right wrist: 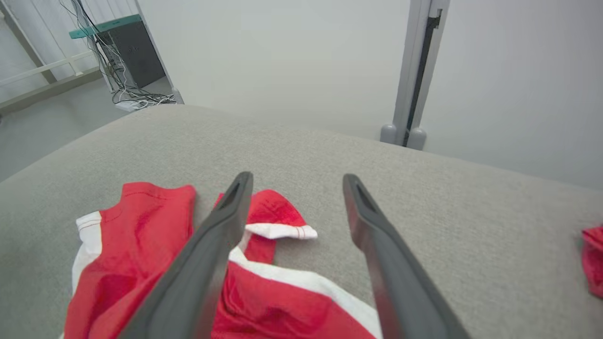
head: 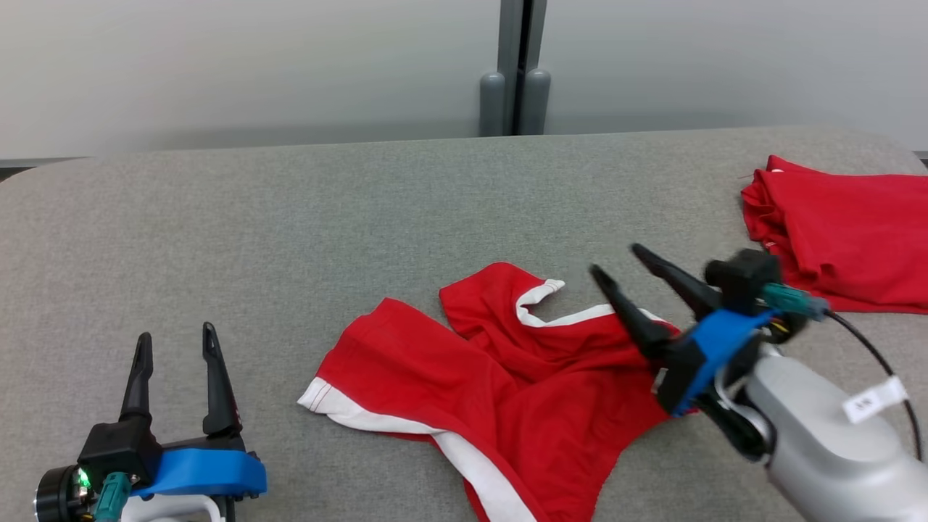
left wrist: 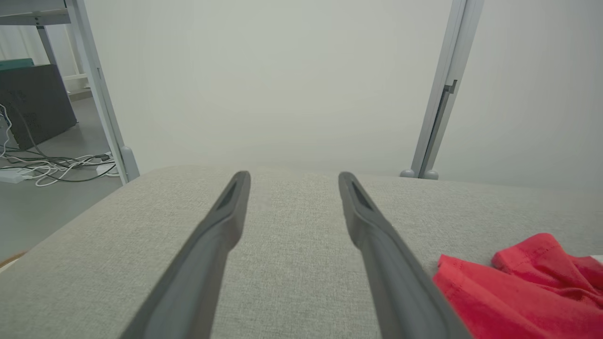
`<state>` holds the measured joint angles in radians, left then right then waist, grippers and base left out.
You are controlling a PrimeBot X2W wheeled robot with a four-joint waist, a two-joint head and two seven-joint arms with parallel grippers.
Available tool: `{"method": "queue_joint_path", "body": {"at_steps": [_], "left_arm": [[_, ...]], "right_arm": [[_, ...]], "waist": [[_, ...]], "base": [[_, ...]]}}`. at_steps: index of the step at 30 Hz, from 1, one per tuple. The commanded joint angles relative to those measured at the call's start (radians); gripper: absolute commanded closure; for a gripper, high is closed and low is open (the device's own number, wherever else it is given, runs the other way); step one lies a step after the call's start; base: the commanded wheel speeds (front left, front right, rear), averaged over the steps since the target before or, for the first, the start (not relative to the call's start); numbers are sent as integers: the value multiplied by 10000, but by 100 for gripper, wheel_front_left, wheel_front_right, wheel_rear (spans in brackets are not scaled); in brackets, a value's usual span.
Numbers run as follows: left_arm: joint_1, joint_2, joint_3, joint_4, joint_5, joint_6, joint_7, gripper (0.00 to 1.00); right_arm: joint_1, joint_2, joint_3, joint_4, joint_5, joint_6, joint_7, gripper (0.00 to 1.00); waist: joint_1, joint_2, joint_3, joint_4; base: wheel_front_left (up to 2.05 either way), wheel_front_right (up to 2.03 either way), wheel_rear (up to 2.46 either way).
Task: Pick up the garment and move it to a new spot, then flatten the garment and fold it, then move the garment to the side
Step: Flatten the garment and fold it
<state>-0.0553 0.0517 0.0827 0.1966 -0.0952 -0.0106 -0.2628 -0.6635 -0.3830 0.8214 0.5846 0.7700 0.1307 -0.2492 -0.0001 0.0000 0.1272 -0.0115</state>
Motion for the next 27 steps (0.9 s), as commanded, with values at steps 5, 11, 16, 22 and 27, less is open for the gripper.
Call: {"method": "queue_joint_path", "body": {"at_steps": [5,11,16,22,27], "left_arm": [[29,5,23,-63,86,-46,-24,0],[-56,-1,-29,-113,129,-66,-25,0],[-146,-4,-55,-114,145,-63,-25,0],[-264,-7,-140,-116,155,-14,-25,0],[-371,-10,-154,-114,137,23,-25,0]], "right_arm": [[1132,-835,-738,188,-786,2,263,0],[2300,-622,-1517,349,-1084,2,618,0],[2741,-322,-1849,540,-1309,2,876,0],[2848,-70,-2022,948,-1899,2,1310,27],[2107,-252,-2388,660,-2207,2,1196,100]], "waist": [[1,0,41,-119],[1,0,217,-43],[1,0,390,23],[1,0,574,136],[1,0,691,222]], "base": [[0,0,0],[0,0,0],[0,0,0],[0,0,0],[0,0,0]]}}
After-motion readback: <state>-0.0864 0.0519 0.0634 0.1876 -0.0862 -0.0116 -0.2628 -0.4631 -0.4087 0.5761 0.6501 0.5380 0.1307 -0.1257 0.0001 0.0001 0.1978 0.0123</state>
